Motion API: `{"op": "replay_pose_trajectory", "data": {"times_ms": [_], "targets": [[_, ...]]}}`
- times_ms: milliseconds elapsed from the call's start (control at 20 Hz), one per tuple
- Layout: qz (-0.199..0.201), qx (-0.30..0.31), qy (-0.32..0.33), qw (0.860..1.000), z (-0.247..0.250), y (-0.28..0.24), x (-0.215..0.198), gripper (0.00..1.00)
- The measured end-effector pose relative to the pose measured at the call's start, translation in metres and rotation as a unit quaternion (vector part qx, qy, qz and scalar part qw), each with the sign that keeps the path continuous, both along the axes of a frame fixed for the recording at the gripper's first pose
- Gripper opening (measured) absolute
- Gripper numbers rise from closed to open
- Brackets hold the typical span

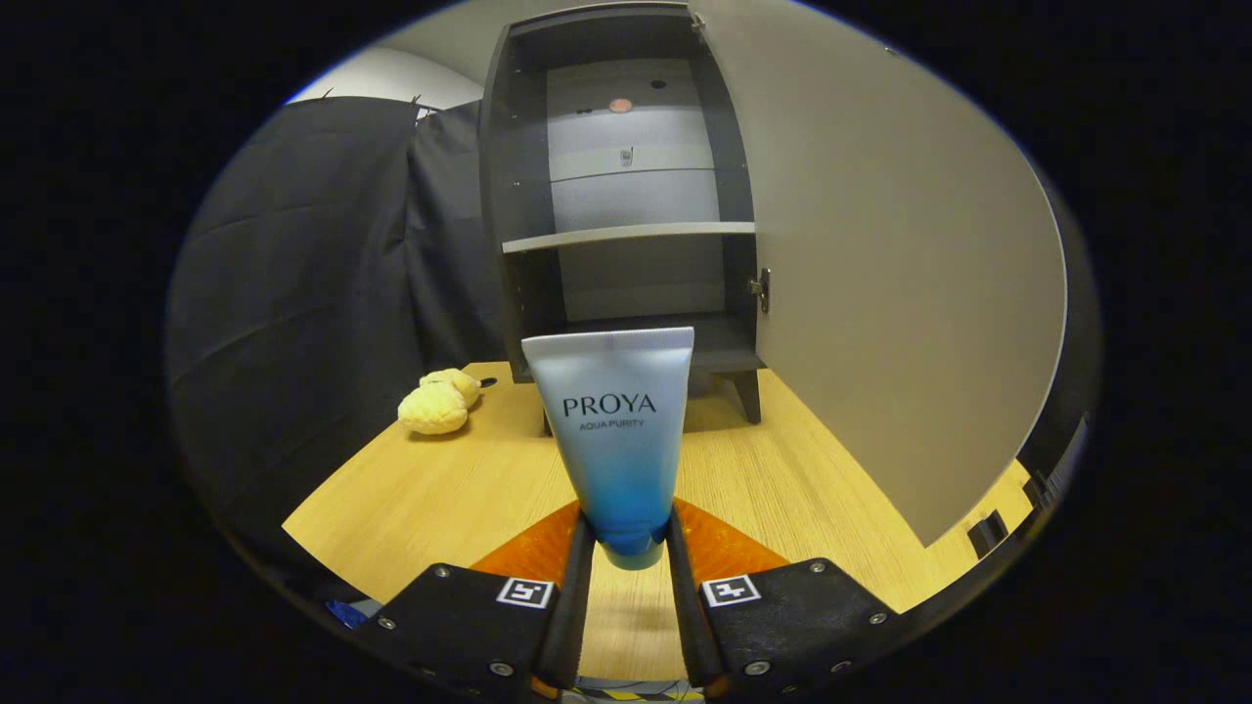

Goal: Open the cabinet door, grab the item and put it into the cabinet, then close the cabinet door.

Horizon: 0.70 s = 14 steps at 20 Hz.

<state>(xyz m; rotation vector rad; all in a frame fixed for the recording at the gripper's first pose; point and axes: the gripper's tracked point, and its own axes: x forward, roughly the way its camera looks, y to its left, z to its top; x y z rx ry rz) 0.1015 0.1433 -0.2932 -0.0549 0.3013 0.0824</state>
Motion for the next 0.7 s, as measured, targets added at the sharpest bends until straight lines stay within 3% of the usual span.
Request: {"op": "replay_pose_trajectory", "data": {"times_ms": [700], "targets": [[-0.017, -0.024, -0.056, 0.998, 0.154, 0.014, 0.062, 0.41]]}}
